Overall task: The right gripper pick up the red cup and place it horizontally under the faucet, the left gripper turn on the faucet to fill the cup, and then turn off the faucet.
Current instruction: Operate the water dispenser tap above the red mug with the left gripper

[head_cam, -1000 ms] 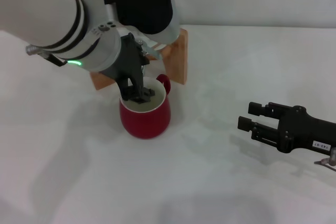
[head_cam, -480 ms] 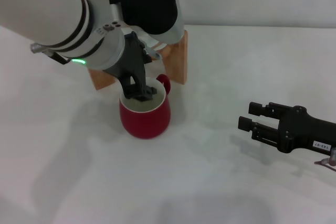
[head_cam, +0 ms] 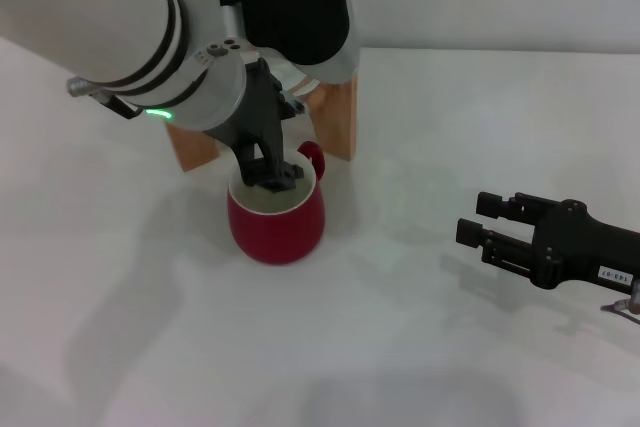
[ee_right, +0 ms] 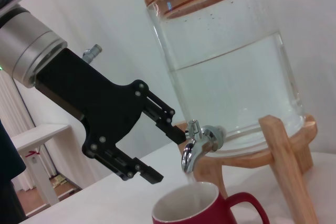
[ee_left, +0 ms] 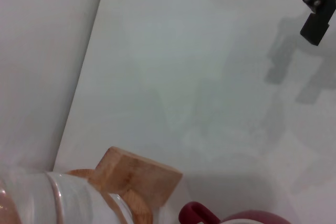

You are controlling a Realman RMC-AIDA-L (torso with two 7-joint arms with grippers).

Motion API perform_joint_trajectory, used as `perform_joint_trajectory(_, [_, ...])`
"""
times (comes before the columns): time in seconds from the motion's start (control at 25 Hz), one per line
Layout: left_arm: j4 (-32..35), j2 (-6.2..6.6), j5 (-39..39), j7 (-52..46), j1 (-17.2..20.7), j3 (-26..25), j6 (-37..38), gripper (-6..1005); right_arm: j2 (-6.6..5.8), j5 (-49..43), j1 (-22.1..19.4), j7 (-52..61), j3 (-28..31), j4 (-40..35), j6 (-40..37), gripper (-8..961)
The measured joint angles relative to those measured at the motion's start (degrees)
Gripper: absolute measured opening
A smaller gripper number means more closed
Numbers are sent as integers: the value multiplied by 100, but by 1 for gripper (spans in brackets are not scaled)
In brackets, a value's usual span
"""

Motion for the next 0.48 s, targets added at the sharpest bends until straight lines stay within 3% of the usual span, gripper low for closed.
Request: perform_joint_trajectory(0.48, [-220,0,0,-28,-145,27,140,622,-11,0,2,0,8,-6,1,528])
